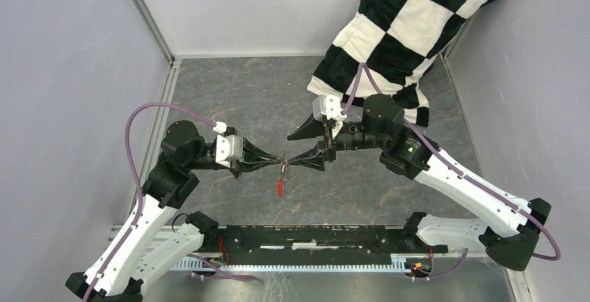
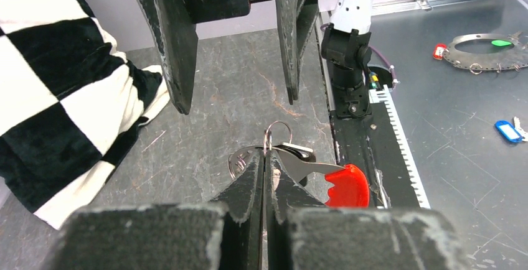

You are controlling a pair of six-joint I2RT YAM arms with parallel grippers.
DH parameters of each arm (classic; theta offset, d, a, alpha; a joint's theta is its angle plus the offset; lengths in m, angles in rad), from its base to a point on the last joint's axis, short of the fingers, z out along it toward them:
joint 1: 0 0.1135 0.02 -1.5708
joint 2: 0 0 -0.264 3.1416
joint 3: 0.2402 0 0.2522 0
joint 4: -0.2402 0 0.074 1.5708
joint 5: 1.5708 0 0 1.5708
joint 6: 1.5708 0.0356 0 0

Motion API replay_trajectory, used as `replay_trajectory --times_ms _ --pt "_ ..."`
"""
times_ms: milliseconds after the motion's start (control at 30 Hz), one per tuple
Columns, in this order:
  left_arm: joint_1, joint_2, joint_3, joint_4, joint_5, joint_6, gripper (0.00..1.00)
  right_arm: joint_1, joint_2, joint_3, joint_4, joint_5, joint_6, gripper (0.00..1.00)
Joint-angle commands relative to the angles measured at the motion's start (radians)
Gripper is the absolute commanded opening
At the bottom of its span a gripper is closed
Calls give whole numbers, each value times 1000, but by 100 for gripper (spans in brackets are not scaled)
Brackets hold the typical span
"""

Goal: Put the keys on the keyring

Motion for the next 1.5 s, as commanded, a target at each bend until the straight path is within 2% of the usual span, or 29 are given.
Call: replay_trajectory --times_ms 0,133,400,733,800,933,967,1100,1133,1200,1267,1333,1467 --pt "1 2 46 14 32 14 2 -3 20 5 154 -87 2 61" --pt "1 2 49 6 27 23 2 -1 43 3 178 -126 15 53" --pt "2 1 57 6 30 18 2 -1 51 -22 163 -143 0 52" --pt "2 8 70 5 31 21 2 2 92 -8 167 -146 23 35" --pt "2 8 70 6 32 21 2 3 95 -8 167 -141 23 29" --pt "2 1 58 5 32 25 2 2 92 -5 166 -134 23 4" --pt "1 0 56 -2 32 35 2 2 90 -6 163 -131 23 1" --pt "2 14 67 -114 39 124 3 1 74 -6 97 -109 9 0" --pt "1 19 74 -141 39 145 7 1 71 -4 74 -101 -3 0" --pt "2 33 93 -200 40 187 26 2 73 9 13 -86 -26 0" --pt "1 53 120 -277 43 248 36 3 82 29 -52 -76 -53 0" --pt "2 80 156 -383 43 319 40 3 93 53 -113 -60 -77 0" --pt "1 135 226 -527 38 442 42 6 129 117 -227 -39 -122 0"
